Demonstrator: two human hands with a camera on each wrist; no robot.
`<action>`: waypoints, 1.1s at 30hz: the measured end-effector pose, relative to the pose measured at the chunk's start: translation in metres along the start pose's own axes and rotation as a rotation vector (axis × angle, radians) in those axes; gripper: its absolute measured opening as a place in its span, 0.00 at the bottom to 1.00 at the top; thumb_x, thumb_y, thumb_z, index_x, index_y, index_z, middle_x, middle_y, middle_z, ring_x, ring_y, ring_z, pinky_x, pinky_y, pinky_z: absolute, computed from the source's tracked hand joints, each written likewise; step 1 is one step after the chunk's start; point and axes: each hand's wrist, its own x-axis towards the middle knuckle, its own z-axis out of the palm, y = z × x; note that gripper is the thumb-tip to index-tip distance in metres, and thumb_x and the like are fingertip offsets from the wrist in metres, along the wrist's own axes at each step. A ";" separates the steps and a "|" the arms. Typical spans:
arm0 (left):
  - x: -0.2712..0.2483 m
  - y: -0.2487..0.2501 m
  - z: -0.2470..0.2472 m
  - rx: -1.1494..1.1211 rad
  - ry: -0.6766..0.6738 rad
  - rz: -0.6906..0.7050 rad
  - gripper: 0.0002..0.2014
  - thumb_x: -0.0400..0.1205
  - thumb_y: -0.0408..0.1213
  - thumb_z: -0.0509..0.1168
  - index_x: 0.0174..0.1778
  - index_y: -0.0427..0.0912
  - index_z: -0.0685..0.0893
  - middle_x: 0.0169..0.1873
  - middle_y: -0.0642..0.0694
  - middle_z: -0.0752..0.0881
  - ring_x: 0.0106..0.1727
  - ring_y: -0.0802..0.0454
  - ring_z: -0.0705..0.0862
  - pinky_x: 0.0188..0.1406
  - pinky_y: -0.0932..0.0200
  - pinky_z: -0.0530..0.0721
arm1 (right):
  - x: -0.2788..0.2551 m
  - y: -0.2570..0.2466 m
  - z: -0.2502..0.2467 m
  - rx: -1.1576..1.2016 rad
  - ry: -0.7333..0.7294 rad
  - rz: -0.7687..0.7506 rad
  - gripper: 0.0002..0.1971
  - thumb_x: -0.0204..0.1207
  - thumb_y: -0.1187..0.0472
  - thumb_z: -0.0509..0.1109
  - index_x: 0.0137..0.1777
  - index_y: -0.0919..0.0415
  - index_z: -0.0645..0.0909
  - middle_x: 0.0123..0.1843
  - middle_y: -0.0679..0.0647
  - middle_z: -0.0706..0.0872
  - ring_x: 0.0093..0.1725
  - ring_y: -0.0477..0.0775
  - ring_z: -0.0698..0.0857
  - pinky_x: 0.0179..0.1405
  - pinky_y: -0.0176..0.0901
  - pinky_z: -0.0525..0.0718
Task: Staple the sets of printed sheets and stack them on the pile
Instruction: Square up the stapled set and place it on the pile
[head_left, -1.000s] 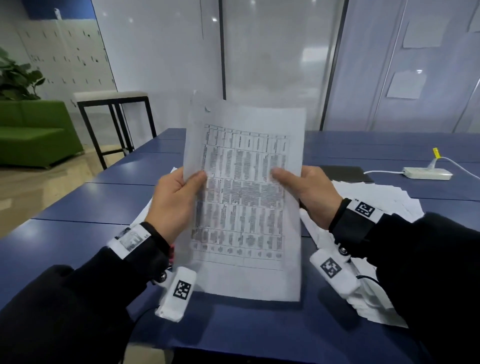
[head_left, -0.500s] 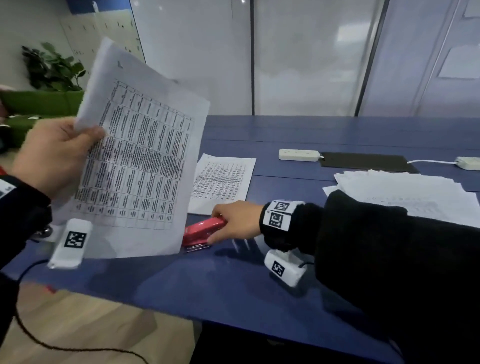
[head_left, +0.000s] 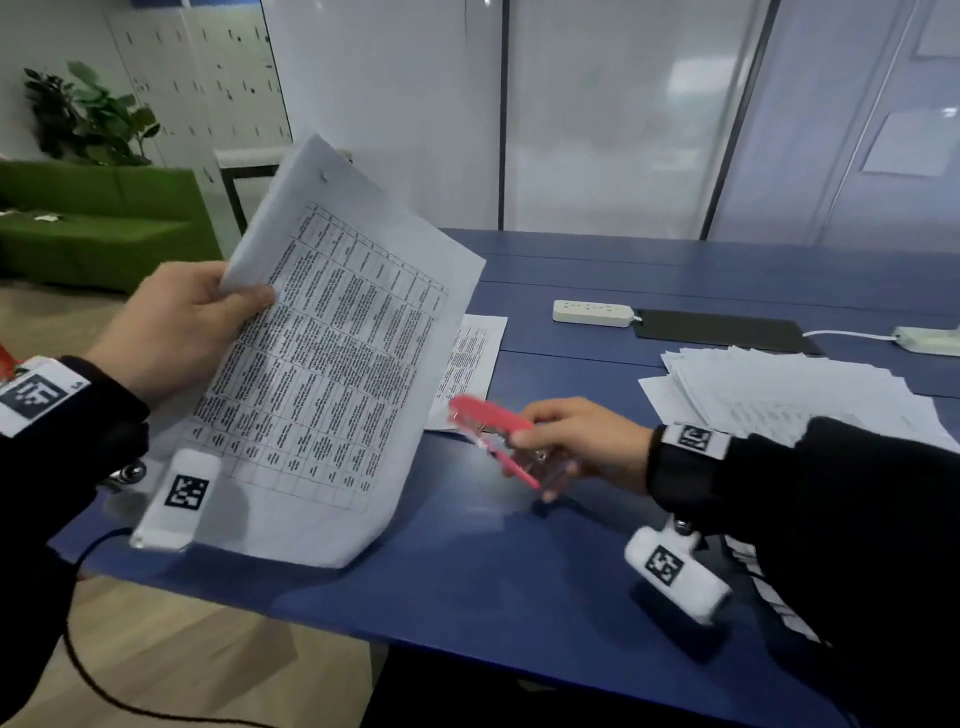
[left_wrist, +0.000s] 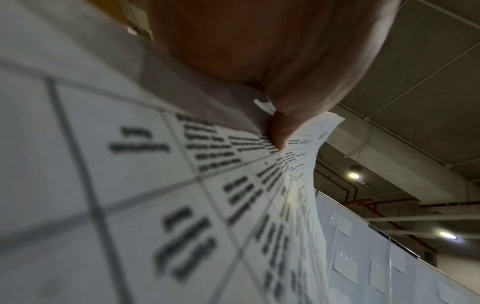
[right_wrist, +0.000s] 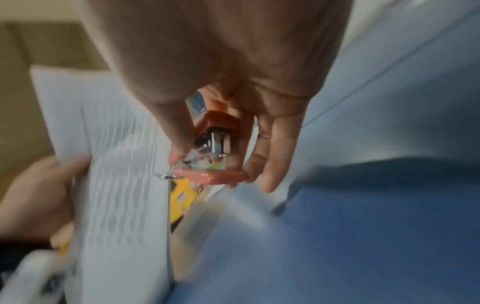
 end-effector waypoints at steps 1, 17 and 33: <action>0.000 0.000 0.007 -0.018 -0.036 0.001 0.12 0.88 0.46 0.68 0.47 0.44 0.91 0.37 0.45 0.93 0.41 0.39 0.93 0.46 0.40 0.91 | -0.009 0.002 -0.008 0.157 0.010 -0.019 0.07 0.85 0.62 0.71 0.60 0.62 0.83 0.57 0.68 0.92 0.48 0.63 0.87 0.44 0.57 0.92; -0.003 0.057 0.068 0.025 -0.309 0.250 0.17 0.82 0.59 0.67 0.46 0.49 0.89 0.34 0.44 0.93 0.35 0.40 0.92 0.39 0.39 0.92 | -0.080 0.007 -0.099 0.783 0.404 -0.253 0.24 0.63 0.34 0.82 0.51 0.45 0.80 0.40 0.52 0.67 0.43 0.58 0.56 0.39 0.50 0.67; -0.009 0.091 0.091 0.191 -0.324 0.482 0.17 0.86 0.53 0.66 0.43 0.42 0.87 0.29 0.45 0.88 0.36 0.42 0.88 0.40 0.44 0.85 | -0.062 -0.027 -0.109 0.922 1.000 -0.238 0.17 0.81 0.37 0.70 0.40 0.48 0.80 0.35 0.48 0.81 0.35 0.52 0.79 0.36 0.50 0.86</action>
